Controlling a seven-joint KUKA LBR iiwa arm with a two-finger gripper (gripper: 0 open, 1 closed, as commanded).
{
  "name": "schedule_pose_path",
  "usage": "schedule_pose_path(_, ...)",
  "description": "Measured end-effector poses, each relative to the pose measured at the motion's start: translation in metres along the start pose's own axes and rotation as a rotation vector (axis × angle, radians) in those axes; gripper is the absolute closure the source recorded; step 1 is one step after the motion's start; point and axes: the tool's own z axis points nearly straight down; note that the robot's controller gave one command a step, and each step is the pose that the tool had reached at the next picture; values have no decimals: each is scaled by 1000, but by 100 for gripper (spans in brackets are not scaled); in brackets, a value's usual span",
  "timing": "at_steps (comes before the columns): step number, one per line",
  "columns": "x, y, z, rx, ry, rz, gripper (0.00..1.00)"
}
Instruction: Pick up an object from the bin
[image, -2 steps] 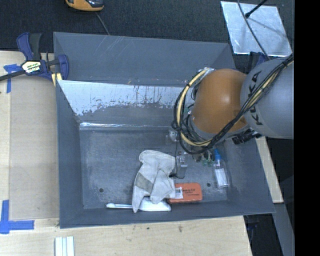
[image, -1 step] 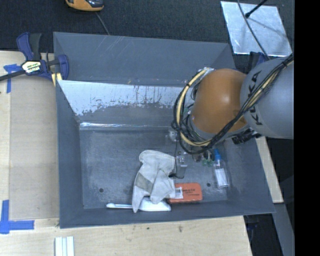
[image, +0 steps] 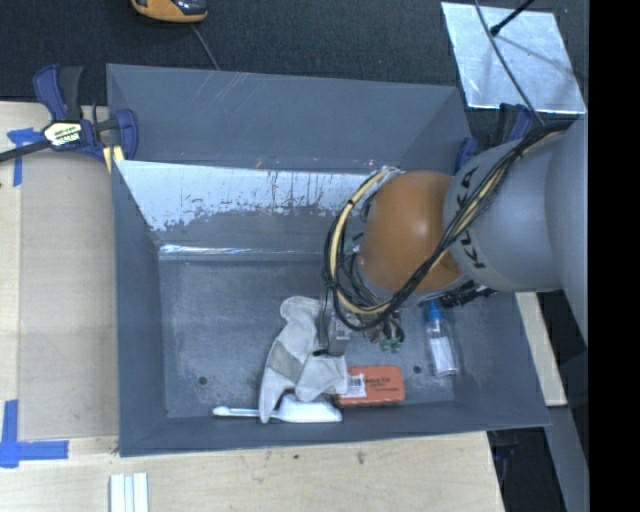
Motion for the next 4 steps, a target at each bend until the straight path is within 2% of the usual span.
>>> schedule_pose_path(1, -1, 0, -1, 0, -5, 1, 0)
schedule_pose_path(2, 0, -1, 0, 1, -1, 1, 100)
schedule_pose_path(3, -1, 0, -1, 0, -5, 3, 0)
schedule_pose_path(4, -1, -1, 0, 0, -3, 3, 100)
